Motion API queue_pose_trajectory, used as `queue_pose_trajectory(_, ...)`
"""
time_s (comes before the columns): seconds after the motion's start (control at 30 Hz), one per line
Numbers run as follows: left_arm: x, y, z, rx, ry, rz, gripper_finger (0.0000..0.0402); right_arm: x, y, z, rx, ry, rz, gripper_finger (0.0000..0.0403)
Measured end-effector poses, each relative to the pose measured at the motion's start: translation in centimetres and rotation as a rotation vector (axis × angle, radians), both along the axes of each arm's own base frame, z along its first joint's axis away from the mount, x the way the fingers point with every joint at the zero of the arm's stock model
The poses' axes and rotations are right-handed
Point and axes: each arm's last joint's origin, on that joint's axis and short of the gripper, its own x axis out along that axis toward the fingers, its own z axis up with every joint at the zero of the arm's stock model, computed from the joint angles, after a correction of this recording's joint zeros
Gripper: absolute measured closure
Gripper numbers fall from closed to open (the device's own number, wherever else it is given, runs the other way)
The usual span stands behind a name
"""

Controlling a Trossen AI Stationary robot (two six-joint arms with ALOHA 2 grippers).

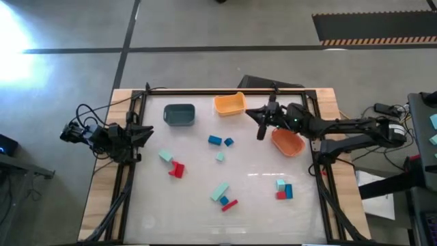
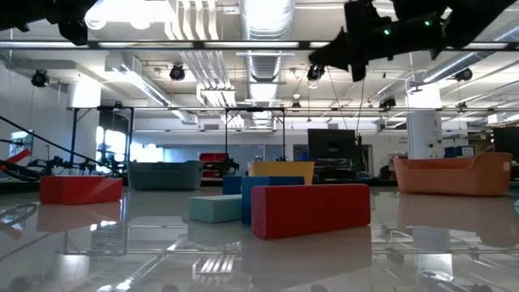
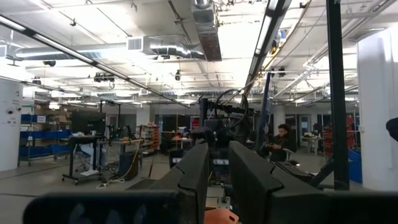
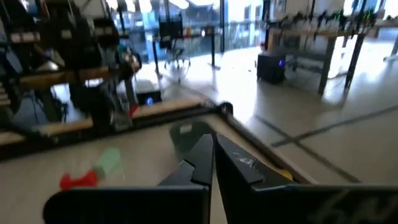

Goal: Sort & place blocks by color
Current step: Put the blue block into the orange bin

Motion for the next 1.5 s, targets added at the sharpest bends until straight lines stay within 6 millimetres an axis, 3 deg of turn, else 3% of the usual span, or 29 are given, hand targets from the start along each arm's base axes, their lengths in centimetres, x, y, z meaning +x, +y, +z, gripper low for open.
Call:
queue_pose_trajectory(0.53, 0.0, 0.0, 0.0, 0.000, 0.000, 0.001, 0.0353, 6.5, 0.1, -0.5, 0.003, 0.152, 0.035, 0.0394)
queue_pose_trajectory(0.97, 0.0, 0.0, 0.0, -0.001, -0.001, 0.001, 0.0353, 10.3, -0.7, -2.7, 0.087, 0.494, 0.041, 0.0387)
queue_pose_trajectory(1.1, 0.0, 0.0, 0.0, -0.001, -0.001, 0.001, 0.0353, 11.9, -0.9, -2.9, 0.079, 0.541, 0.060, 0.0348)
queue_pose_trajectory(1.5, 0.0, 0.0, 0.0, -0.001, 0.000, 0.001, 0.0353, 15.9, 1.0, -5.0, 0.011, 0.766, 0.161, 0.0153)
